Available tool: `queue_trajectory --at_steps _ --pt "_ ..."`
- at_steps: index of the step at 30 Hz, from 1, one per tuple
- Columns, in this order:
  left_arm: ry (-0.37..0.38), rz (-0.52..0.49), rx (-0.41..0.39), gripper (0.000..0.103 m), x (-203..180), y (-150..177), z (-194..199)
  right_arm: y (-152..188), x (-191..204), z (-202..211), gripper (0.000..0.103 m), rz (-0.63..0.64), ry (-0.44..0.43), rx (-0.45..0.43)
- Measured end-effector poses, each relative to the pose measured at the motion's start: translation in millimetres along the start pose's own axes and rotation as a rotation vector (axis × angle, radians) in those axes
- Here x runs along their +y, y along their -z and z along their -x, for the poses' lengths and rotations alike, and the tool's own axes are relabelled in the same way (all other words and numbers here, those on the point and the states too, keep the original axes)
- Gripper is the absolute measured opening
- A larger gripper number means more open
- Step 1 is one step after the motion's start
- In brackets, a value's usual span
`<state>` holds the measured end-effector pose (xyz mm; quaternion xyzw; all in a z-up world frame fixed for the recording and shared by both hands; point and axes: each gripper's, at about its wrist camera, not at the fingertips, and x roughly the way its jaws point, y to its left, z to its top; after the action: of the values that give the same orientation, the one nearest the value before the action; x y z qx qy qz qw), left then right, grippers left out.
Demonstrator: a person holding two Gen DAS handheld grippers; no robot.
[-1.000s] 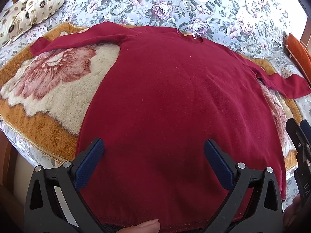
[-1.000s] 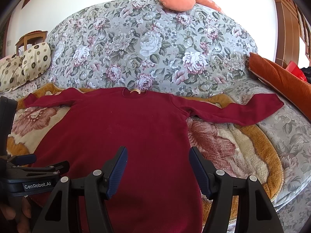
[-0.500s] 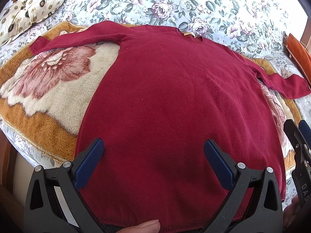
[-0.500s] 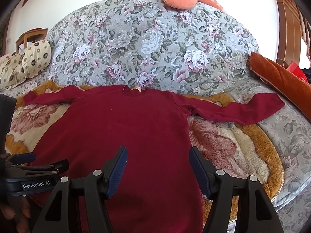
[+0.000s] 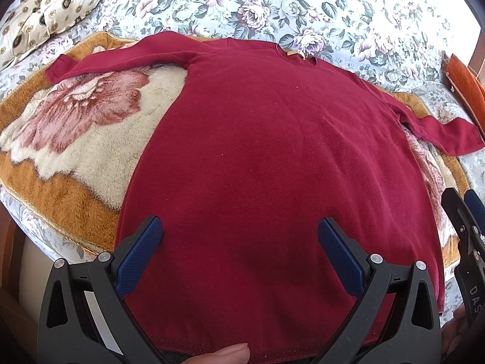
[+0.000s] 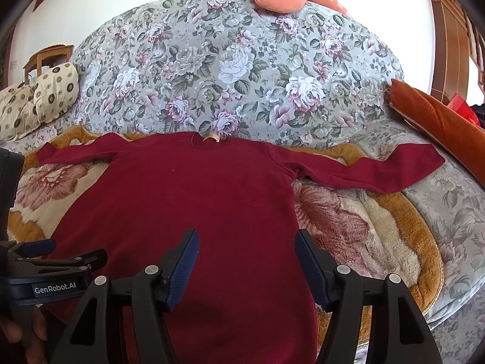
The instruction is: Fold small clothes
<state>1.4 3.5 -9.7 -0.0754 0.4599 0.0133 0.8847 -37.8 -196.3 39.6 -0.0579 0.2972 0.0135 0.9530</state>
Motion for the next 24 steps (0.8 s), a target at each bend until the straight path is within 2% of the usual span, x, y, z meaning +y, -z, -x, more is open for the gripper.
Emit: queue_trajectory --at_steps 24 --pt "0.011 0.013 0.011 0.103 1.0 0.8 -1.0 2.4 -1.1 -2.7 0.063 0.001 -0.001 0.006"
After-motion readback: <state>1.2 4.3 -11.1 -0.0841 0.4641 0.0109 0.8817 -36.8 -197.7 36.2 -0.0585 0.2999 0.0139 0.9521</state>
